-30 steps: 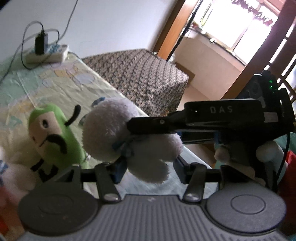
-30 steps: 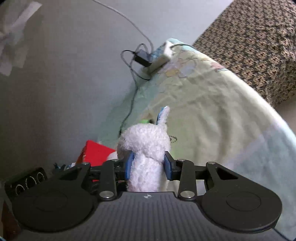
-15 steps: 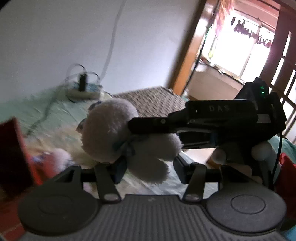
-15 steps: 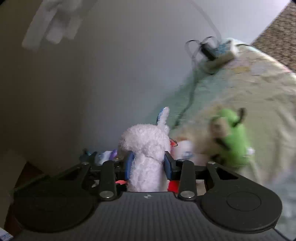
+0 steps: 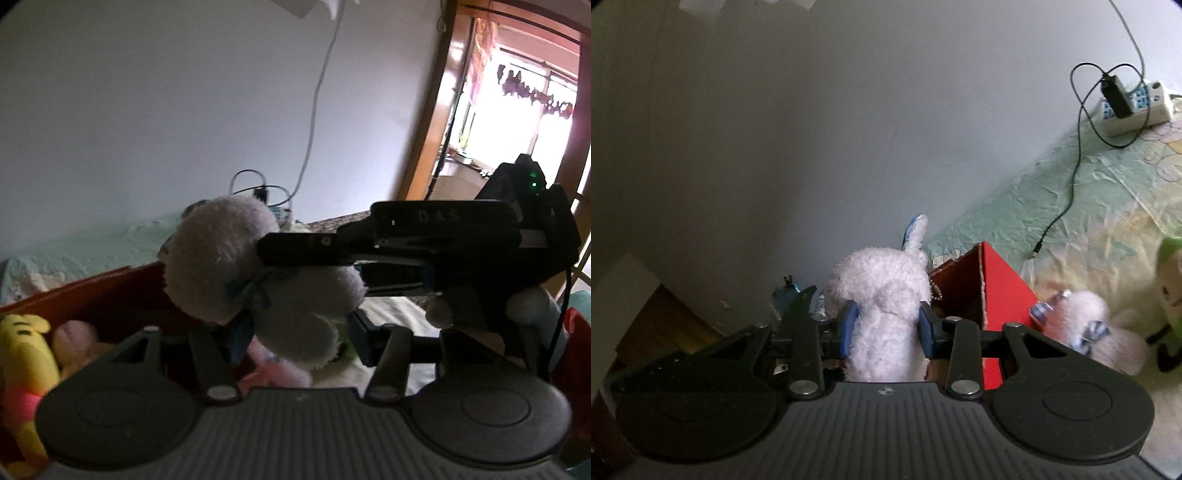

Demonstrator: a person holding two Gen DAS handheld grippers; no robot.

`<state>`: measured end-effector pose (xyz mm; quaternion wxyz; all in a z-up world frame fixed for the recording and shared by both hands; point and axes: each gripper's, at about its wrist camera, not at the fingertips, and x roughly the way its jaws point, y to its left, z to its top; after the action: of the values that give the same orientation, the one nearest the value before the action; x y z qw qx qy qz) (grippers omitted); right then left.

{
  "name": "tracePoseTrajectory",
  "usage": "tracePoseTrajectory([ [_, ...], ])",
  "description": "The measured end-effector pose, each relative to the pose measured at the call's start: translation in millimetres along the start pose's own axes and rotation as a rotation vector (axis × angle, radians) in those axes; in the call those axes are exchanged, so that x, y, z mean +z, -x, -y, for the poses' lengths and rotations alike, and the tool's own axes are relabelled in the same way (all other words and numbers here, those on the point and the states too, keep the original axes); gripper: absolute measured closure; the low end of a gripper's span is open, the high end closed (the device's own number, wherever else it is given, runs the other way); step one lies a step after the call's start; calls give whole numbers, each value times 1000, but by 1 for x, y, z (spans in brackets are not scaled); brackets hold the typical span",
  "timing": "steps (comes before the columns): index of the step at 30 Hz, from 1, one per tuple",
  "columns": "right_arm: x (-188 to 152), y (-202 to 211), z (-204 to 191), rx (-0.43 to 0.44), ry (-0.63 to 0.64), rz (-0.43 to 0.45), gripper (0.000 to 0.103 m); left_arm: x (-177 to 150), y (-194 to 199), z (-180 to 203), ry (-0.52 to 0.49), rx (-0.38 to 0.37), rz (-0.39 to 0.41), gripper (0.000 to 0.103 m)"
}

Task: Organize objects
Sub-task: 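Carry the white bunny with the right gripper over the red box, then lower the white bunny into the red box and open the right gripper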

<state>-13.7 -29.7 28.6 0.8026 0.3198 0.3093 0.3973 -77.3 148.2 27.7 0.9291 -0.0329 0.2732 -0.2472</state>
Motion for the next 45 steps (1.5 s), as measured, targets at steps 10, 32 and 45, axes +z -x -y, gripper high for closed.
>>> tracePoseTrajectory([
  [10,-15,-51,20,-84,29,10,66,-9,-31,-50,18,44,-72,46],
  [32,-26,-79,40,-239,138,-52,70,-34,-66,-109,155,98,-213,46],
  [45,-28,-75,31,-299,164,-145,83,-33,-56,-83,96,56,-194,47],
])
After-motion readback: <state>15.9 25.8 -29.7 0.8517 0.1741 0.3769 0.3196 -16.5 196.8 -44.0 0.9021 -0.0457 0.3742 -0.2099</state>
